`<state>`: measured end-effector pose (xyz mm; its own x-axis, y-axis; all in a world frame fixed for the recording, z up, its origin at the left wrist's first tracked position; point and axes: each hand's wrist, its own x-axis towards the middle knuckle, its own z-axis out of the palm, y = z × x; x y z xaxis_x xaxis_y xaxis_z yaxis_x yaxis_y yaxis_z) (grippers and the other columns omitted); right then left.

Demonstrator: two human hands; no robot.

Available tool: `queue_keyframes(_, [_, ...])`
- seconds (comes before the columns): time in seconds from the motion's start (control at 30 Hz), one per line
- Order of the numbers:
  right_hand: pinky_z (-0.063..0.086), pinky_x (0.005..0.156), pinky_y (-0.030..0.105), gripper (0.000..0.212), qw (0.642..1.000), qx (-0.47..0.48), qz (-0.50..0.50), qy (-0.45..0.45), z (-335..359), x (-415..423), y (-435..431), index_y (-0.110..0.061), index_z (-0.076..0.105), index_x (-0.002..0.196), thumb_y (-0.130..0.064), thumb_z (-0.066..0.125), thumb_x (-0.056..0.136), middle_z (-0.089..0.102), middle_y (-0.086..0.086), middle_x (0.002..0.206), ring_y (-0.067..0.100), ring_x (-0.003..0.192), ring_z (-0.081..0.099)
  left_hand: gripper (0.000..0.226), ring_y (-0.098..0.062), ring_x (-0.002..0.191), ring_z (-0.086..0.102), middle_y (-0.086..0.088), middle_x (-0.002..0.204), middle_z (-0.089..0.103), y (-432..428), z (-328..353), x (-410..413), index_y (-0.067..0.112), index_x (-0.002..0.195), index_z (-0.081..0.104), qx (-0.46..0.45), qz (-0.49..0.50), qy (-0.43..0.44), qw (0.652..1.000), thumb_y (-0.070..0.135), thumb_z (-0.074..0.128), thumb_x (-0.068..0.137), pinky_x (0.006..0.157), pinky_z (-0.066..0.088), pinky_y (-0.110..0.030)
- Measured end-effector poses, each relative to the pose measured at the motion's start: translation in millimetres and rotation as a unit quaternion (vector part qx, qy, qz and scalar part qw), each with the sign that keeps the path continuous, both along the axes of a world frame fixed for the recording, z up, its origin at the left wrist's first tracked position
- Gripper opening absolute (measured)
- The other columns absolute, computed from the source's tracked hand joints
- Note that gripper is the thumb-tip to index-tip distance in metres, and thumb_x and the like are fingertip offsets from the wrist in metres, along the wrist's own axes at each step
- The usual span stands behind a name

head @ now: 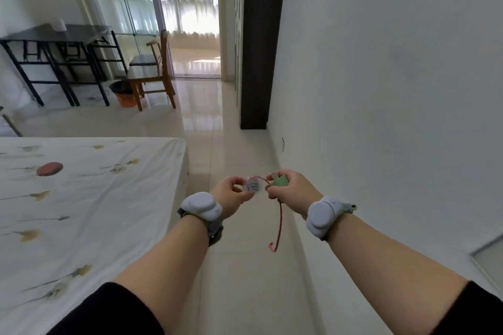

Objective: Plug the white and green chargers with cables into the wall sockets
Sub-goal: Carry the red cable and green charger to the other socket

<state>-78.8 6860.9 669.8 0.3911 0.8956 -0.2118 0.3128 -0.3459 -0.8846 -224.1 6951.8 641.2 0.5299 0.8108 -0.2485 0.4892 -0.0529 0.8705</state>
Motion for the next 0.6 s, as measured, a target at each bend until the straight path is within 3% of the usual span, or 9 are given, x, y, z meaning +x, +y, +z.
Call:
queue_keyframes(0.23, [0.053,0.082,0.035,0.032,0.998,0.03,0.055,-0.03,-12,101,156,-0.021,0.061,0.11,-0.017,0.065,0.078,0.065,0.0,0.094,0.016,0.081,0.06,0.027,-0.01,0.059,0.049,-0.002,0.08,0.06,137,-5,92,0.017,0.104,0.054,0.028,0.025,0.018,0.999,0.025,0.068,0.082,0.048,0.039,-0.015])
queue_keyframes(0.3, [0.053,0.073,0.028,0.036,0.995,0.021,0.095,-0.015,-10,130,216,-0.019,0.061,0.114,-0.015,0.065,0.079,0.064,-0.004,0.091,0.011,0.074,0.059,0.027,-0.008,0.053,0.045,0.0,0.072,0.057,186,3,115,0.015,0.104,0.056,0.033,0.043,0.035,0.998,0.024,0.068,0.081,0.041,0.034,-0.012])
queue_keyframes(0.47, [0.045,0.062,0.018,0.032,0.989,0.025,0.147,-0.007,-4,154,319,-0.018,0.061,0.113,-0.013,0.067,0.081,0.062,-0.003,0.086,0.007,0.066,0.054,0.024,-0.01,0.052,0.043,0.003,0.065,0.054,273,12,135,0.019,0.096,0.056,0.069,0.073,0.053,0.994,0.033,0.069,0.08,0.048,0.035,-0.02])
queue_keyframes(0.6, [0.051,0.071,0.03,0.026,0.987,0.023,0.162,-0.007,-15,167,398,-0.022,0.06,0.106,-0.023,0.069,0.081,0.065,0.002,0.092,0.014,0.073,0.057,0.029,-0.009,0.053,0.045,0.001,0.072,0.06,347,2,147,0.02,0.101,0.057,0.046,0.084,0.044,0.994,0.036,0.068,0.08,0.049,0.036,-0.02])
